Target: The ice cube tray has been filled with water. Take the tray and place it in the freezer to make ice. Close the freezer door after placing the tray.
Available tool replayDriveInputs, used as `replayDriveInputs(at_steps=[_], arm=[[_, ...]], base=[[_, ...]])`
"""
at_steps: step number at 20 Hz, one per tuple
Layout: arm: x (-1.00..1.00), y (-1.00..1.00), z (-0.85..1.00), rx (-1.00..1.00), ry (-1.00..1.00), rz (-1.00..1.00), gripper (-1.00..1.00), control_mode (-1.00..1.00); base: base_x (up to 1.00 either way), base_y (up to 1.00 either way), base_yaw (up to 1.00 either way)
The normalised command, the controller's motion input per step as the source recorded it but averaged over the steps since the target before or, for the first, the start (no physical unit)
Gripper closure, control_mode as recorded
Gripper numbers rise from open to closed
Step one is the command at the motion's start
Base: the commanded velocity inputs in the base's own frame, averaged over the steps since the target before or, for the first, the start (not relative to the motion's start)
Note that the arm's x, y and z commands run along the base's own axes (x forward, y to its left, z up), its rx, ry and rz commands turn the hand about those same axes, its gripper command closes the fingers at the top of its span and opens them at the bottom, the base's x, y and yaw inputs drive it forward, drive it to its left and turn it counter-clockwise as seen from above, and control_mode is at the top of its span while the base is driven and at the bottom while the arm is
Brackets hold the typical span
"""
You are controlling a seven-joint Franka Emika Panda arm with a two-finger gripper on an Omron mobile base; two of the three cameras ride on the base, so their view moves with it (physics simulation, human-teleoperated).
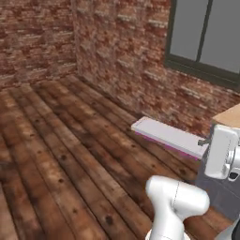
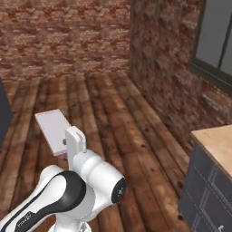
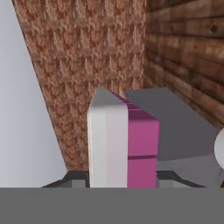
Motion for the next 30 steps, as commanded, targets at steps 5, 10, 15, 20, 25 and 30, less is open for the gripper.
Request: replayDriveInputs(at_steps=[5,10,15,20,25,30], arm=[[0.0,0.0,0.0,0.0,0.0,0.0,1.0,1.0],[0.0,0.0,0.0,0.0,0.0,0.0,1.0,1.0],[0.0,0.0,0.0,0.0,0.0,0.0,1.0,1.0],[0.0,0.0,0.0,0.0,0.0,0.0,1.0,1.0],[0.0,0.0,0.0,0.0,0.0,0.0,1.0,1.0],[0.0,0.0,0.0,0.0,0.0,0.0,1.0,1.0]], base=[[0.11,0.0,0.65],[0.22,0.0,0.61],[0.18,0.0,0.61],[0.22,0.07,0.6],[0.36,0.19,0.56],[0.53,0.42,0.5]])
